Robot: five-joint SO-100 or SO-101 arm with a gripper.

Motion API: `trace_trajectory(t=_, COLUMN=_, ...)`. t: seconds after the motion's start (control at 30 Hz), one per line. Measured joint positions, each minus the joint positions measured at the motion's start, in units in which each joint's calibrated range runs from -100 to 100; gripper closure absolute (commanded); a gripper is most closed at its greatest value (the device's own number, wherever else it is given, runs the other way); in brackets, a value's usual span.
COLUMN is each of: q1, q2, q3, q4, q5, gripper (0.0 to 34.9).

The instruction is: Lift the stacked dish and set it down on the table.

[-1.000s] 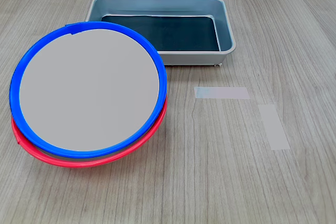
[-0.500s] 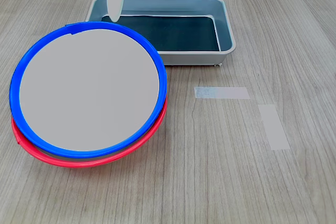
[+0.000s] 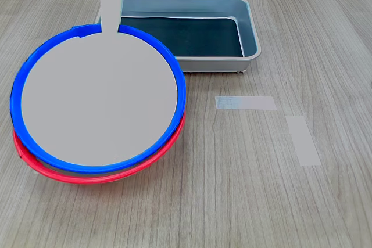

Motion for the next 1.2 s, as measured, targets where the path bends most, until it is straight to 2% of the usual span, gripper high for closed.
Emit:
trace_trajectory(t=0.23, q1=-0.3, q2=0.0, q3=-4.3, q4=2.5, q5=-0.5, gripper=34.7)
trace_trajectory(t=0.4, q1=-2.9, q2=-0.5, q3=-9.8, q4=6.2, q5=-1.8, gripper=34.8)
trace_trajectory(t=0.6, q1=-9.5, q2=-0.9, q3=-18.1, q4=10.2, q5=-4.0, gripper=34.8)
trace_trajectory(t=0.67, q1=-13.5, q2=-0.9, q3=-21.1, q4=11.4, q5=-4.7, gripper=34.8)
trace_trajectory(t=0.83, q1=-17.9, q2=-0.7, q3=-22.8, q4=12.2, q5=-6.0, gripper=34.8)
trace_trajectory(t=0.9, q1=-21.3, q2=0.7, q3=-23.2, q4=12.7, q5=-6.6, gripper=34.8)
trace_trajectory(t=1.2, q1=-24.7, q2=6.6, q3=-23.7, q4=13.0, q5=-7.6, gripper=34.8)
